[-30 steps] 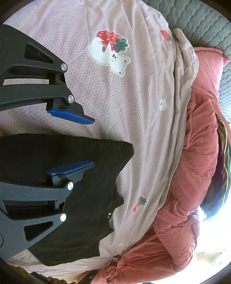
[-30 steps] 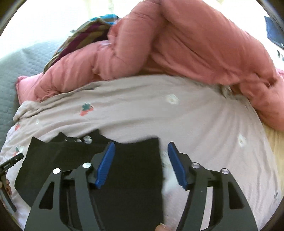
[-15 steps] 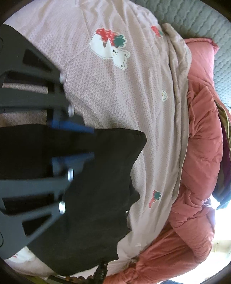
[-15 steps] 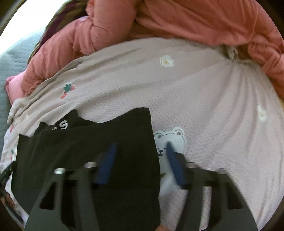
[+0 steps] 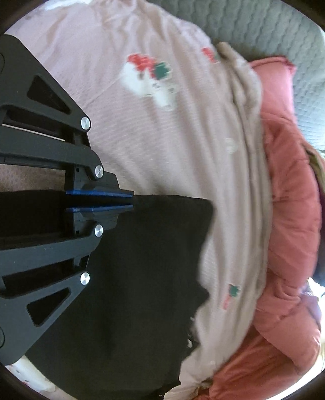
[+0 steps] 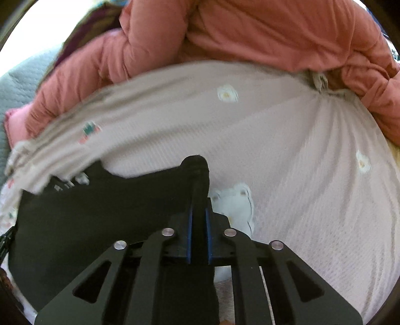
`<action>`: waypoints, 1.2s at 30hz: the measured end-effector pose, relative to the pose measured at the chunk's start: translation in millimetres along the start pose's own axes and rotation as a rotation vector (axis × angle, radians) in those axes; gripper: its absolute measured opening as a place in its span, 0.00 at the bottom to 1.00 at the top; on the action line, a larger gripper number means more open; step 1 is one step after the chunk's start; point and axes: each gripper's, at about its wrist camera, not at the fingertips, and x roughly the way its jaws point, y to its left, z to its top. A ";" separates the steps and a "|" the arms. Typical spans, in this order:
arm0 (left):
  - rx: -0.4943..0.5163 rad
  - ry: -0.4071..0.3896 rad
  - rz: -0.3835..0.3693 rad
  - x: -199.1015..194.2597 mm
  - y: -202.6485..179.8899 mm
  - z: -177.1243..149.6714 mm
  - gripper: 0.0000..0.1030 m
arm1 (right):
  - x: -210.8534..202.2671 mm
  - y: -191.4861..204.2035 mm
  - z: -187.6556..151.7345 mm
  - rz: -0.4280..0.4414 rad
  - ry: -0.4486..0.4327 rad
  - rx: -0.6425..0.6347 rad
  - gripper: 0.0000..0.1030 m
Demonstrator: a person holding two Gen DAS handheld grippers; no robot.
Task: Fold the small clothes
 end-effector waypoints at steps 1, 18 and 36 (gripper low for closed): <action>0.004 0.000 0.007 0.0 0.0 -0.9 0.06 | 0.1 0.5 -1.8 -0.009 -0.003 -0.004 0.13; -0.026 0.000 0.017 -19.3 2.3 -6.4 0.19 | -32.9 11.8 -21.2 -0.073 -0.024 -0.031 0.72; -0.060 -0.015 0.007 -51.2 7.7 -7.1 0.59 | -114.1 47.2 -56.7 0.006 -0.156 -0.125 0.96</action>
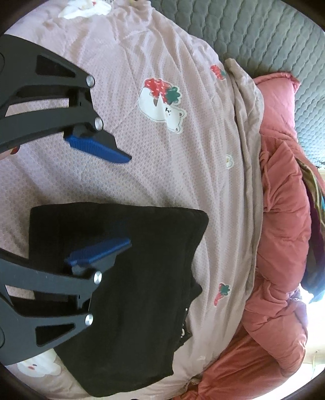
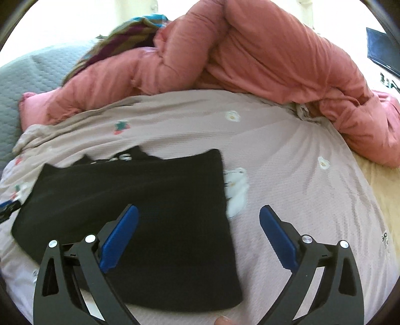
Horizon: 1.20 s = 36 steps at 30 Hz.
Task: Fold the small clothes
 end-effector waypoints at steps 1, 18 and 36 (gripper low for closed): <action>0.000 -0.005 0.002 -2.5 -0.1 0.4 0.60 | -4.6 6.2 -1.3 0.015 -0.004 -0.015 0.96; -0.071 -0.038 -0.013 -20.0 20.6 8.0 0.86 | -38.2 110.2 -20.0 0.240 0.003 -0.207 0.96; -0.208 -0.046 -0.019 -36.3 73.4 16.8 0.91 | -44.8 184.1 -46.6 0.350 0.056 -0.375 0.96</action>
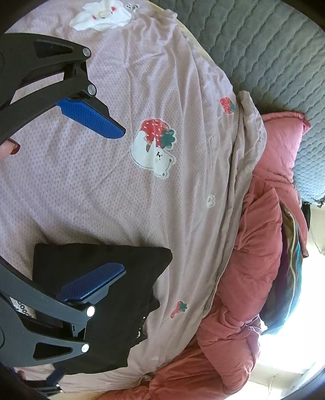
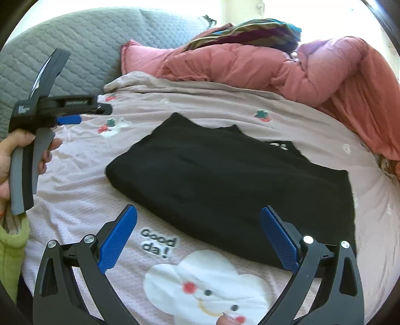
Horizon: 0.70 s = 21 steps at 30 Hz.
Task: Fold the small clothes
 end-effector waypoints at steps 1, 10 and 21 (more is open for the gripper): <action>-0.003 0.000 -0.002 -0.4 1.6 0.4 0.91 | 1.4 3.5 0.3 0.005 0.003 -0.007 0.96; -0.063 0.012 -0.027 2.1 17.4 2.3 0.91 | 33.0 47.0 4.4 -0.008 0.050 -0.156 0.96; -0.070 0.043 -0.045 13.0 16.6 -0.4 0.91 | 73.7 68.5 1.2 -0.098 0.117 -0.278 0.96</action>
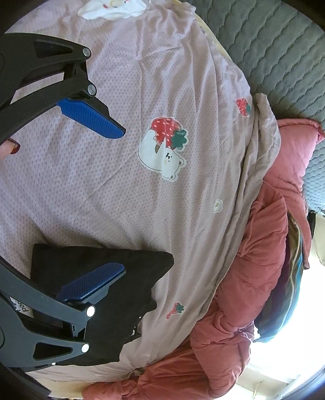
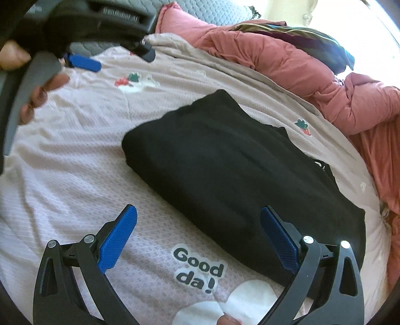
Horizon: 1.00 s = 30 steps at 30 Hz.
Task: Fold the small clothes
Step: 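Grasp the folded shirt's edge with the right tool and lift it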
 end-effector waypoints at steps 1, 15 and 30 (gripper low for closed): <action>0.003 0.001 -0.001 0.8 -0.5 -0.2 0.91 | 3.2 0.6 0.0 -0.010 0.007 -0.006 0.96; 0.013 0.021 -0.020 15.5 -6.5 5.7 0.91 | 35.3 4.0 15.1 -0.130 0.002 -0.058 0.96; -0.072 0.148 -0.186 64.6 -15.8 9.6 0.91 | 30.0 -2.4 17.6 -0.146 -0.123 -0.012 0.77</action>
